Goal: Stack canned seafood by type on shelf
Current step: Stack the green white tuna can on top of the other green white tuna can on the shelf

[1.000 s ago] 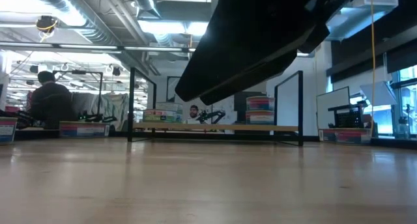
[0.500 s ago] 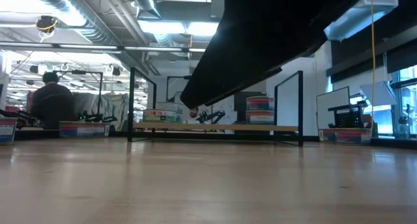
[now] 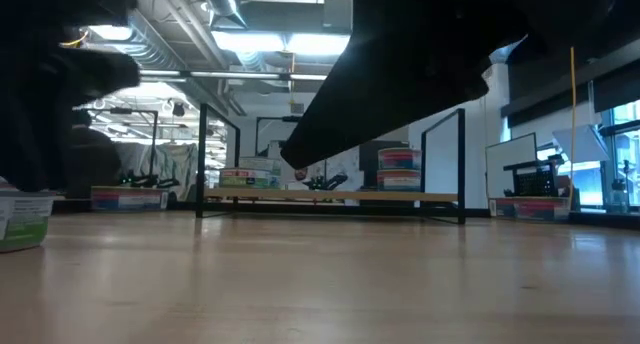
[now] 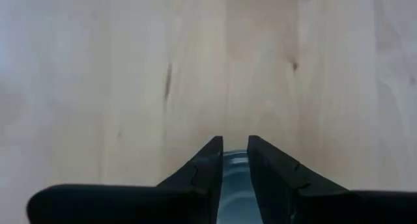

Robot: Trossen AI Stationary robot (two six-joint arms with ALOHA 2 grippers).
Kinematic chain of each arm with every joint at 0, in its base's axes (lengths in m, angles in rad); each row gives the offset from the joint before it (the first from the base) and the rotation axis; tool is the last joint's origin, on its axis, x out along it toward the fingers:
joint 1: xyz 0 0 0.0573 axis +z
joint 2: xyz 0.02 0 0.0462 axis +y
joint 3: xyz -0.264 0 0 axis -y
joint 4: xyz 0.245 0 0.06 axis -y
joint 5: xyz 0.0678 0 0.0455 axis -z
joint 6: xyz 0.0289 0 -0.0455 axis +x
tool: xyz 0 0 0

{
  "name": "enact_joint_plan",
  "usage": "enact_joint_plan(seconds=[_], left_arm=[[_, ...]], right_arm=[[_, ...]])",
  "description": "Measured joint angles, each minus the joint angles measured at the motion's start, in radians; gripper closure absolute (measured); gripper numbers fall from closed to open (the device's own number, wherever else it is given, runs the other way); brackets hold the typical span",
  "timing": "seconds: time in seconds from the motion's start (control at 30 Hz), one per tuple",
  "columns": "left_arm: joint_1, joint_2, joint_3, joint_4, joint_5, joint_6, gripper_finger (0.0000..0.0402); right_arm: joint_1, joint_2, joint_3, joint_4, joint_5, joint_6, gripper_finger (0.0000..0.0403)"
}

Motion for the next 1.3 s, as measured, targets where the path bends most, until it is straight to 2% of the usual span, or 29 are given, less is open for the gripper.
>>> enact_joint_plan(seconds=[0.13,0.27,0.5,0.63,0.8,0.93,1.3], left_arm=[[0.042,-0.021,0.011,-0.020,0.083,0.023,0.0329],[0.038,-0.095,0.058,-0.048,0.086,0.016,0.0329],[-0.056,-0.155,0.038,-0.156,0.086,-0.162,0.0329],[-0.095,-0.137,-0.034,-0.141,0.088,-0.181,0.0329],[-0.089,-0.128,-0.108,-0.037,0.085,-0.146,0.0329],[-0.054,-0.129,-0.145,0.104,0.081,-0.037,0.0329],[0.129,-0.132,-0.277,0.459,0.074,0.103,0.0329]], right_arm=[[-0.003,0.000,0.001,0.008,-0.015,-0.002,0.0114],[-0.004,0.000,0.001,0.005,-0.017,-0.002,0.0114],[-0.003,0.000,0.001,0.026,-0.017,-0.002,0.0114],[-0.014,0.000,0.001,0.027,-0.011,-0.002,0.0114],[-0.022,0.000,0.001,0.023,-0.014,-0.057,0.0114],[-0.029,0.000,0.001,-0.004,-0.010,-0.135,0.0114],[-0.034,0.000,0.001,-0.273,0.044,-0.176,0.0114]])
